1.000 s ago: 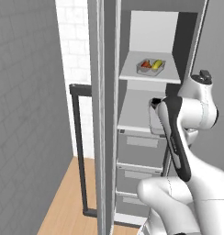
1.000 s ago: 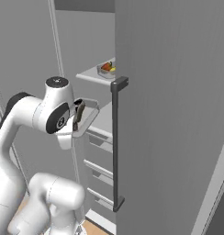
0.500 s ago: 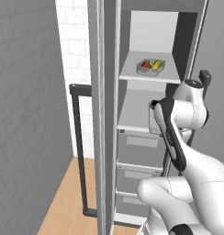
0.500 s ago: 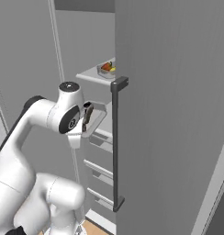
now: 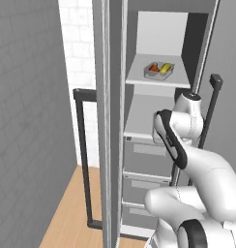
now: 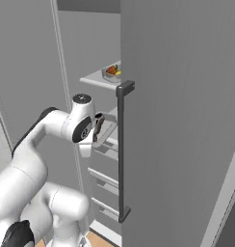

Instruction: Take the meat container that has the fish and place it on the second highest rack of the freezer. Then take the vegetable container that has the bell pepper and cucumber and place it on the highest rack of the freezer.

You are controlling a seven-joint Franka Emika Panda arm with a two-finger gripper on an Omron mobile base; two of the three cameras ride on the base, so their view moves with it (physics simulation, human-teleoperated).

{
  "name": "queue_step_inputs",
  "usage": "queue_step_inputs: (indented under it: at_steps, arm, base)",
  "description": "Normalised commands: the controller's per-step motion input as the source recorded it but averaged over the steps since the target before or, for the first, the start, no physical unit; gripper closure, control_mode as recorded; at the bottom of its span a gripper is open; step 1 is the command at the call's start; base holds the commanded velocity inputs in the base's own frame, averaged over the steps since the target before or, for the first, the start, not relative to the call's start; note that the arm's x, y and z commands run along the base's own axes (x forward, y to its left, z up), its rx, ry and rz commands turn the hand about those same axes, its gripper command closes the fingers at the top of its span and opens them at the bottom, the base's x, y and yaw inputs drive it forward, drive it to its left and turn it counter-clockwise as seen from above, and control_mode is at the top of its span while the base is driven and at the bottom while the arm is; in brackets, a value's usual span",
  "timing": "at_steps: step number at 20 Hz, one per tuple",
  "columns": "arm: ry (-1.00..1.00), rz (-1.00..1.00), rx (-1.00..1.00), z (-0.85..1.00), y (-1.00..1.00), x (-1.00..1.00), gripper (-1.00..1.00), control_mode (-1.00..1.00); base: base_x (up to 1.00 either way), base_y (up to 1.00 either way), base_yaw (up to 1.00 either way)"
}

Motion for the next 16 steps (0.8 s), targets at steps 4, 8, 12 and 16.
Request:
queue_step_inputs:
  at_steps: [4,8,12,16]
  arm:
    - [0.01,-0.04,0.0,-0.09,-0.1,0.41,1.0,-1.0]
    - [0.0,-0.03,0.0,-0.17,-0.01,0.49,1.0,-1.0]
    - [0.0,-0.01,0.0,-0.17,-0.11,0.44,1.0,-1.0]
    - [0.0,0.0,0.0,-0.22,-0.16,0.43,1.0,-1.0]
  base:
    - [0.0,0.0,0.0]
    - [0.0,0.0,0.0]
    - [0.0,0.0,0.0]
    - [0.0,0.0,0.0]
